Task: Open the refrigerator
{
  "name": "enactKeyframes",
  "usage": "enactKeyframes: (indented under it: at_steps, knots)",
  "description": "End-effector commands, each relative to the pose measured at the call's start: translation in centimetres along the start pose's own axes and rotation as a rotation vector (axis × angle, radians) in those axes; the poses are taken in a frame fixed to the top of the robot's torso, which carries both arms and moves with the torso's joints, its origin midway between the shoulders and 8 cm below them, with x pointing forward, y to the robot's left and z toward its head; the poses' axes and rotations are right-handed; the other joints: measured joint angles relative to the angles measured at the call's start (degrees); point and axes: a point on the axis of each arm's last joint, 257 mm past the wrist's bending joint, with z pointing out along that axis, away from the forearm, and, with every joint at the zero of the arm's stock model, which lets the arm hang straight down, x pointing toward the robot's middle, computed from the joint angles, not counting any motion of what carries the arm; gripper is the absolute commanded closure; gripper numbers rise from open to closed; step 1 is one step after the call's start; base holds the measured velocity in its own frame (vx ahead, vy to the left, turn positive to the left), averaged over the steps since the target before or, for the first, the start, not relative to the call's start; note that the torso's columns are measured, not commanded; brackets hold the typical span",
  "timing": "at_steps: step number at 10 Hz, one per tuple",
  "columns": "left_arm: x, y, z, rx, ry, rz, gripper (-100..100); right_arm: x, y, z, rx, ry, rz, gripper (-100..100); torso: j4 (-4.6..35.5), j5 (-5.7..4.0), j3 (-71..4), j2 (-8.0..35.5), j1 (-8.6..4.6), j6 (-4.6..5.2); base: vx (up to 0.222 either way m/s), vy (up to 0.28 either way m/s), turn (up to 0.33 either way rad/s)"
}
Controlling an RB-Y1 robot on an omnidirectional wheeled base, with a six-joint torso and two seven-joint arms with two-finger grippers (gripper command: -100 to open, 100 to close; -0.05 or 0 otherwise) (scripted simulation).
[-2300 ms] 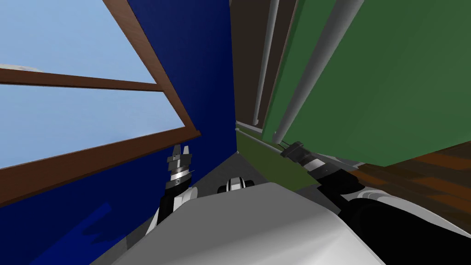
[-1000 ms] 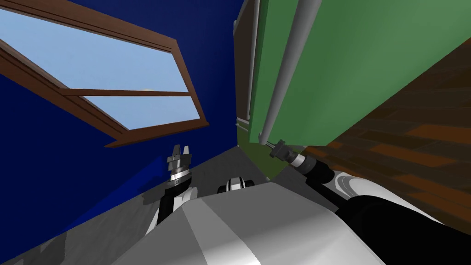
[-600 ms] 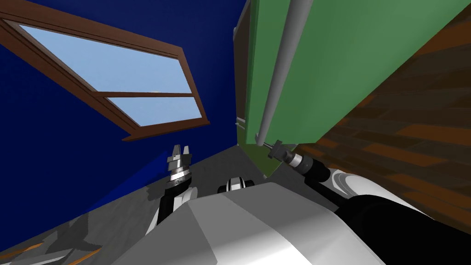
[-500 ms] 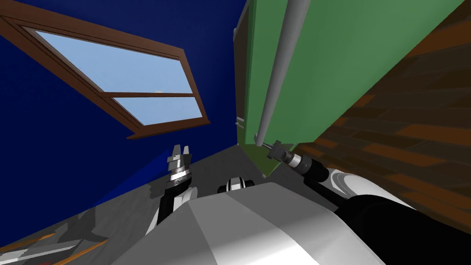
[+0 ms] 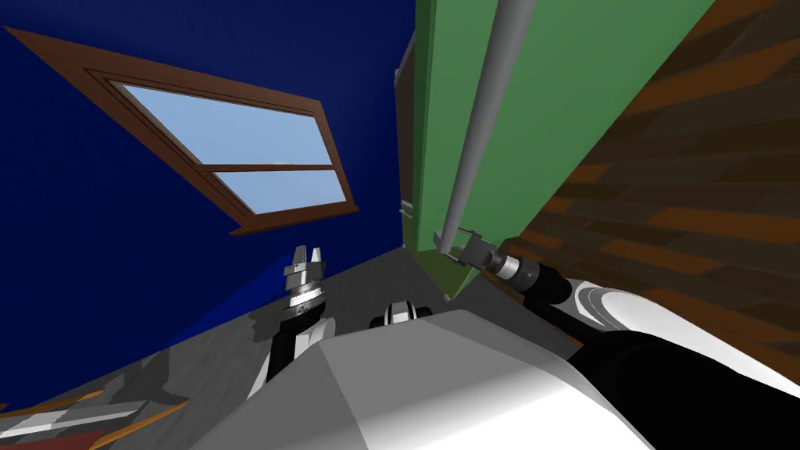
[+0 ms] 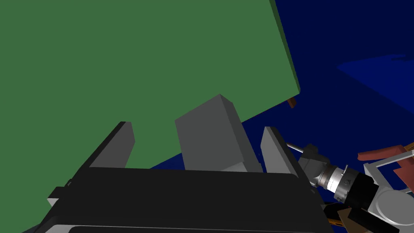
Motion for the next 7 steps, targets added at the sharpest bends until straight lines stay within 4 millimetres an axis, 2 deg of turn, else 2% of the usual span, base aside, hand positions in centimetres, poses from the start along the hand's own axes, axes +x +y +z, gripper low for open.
enactKeyframes:
  at_steps: [1,5,6,7]
  knots:
    - [0.0,0.0,0.0,0.000,0.000,0.000,0,-0.5,-1.4,-0.2,0.003,-0.007,0.001,-100,0.0,-0.08,0.1,0.2,-0.20,0.09,0.009,0.028,-0.008]
    - [0.0,0.0,0.0,0.000,0.000,0.000,0,-1.3,-2.9,-0.4,0.004,-0.011,0.003,-100,0.7,0.38,-0.2,0.7,-0.34,-0.04,-0.007,0.022,-0.010]
    - [0.0,0.0,0.0,0.000,0.000,0.000,0,-1.3,-2.9,-0.4,0.004,-0.011,0.003,-100,0.8,0.56,-0.4,0.7,-0.24,-0.09,-0.013,0.012,0.004]
    - [0.0,0.0,0.0,0.000,0.000,0.000,0,-0.3,-1.6,-0.5,-0.034,0.011,-0.011,-100,0.9,0.60,-0.5,0.7,-0.19,-0.07,-0.013,0.006,-0.027]
